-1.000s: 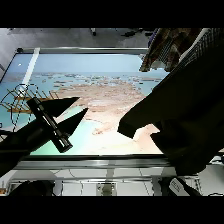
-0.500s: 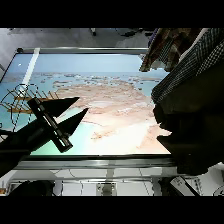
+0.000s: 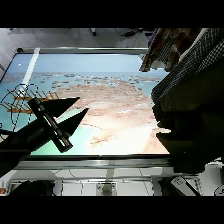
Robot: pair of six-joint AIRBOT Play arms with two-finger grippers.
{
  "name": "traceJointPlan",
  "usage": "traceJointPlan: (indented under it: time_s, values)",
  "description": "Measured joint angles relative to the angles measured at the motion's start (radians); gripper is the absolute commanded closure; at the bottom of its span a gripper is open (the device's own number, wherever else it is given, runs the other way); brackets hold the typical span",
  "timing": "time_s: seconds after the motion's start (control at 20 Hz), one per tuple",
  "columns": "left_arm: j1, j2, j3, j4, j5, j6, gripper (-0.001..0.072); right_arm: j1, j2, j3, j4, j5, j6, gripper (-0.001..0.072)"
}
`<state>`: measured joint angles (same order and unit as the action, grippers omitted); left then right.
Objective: Fold the clothes and pants, and hang the long-sleeved shirts on hangers.
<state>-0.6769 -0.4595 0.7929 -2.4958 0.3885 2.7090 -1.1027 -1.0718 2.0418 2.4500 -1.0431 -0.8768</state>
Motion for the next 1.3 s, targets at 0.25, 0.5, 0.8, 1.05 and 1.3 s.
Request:
traceJointPlan:
  time_s: [0.25, 0.5, 0.8, 1.05, 1.3]
  values:
    - [0.0, 0.0, 0.0, 0.0, 0.0, -0.003, 0.036, 0.0, -0.002, -0.021, -0.015, -0.036, -0.021, 0.0661]
    - [0.0, 0.0, 0.0, 0.0, 0.0, -0.003, 0.0359, 0.0, 0.001, -0.025, -0.04, -0.082, -0.031, 0.028]
    - [0.0, -0.001, 0.0, 0.021, 0.0, -0.003, 0.0359, 0.0, 0.034, -0.026, -0.072, -0.166, -0.032, 0.0018]
    - [0.0, -0.002, 0.0, 0.049, 0.0, -0.003, 0.0359, 0.0, 0.141, -0.026, -0.253, -0.232, -0.032, 0.0018]
    - [0.007, -0.006, 0.0, 0.126, -0.055, -0.001, 0.0359, 0.0, 0.23, -0.024, -0.278, -0.192, -0.078, 0.0018]
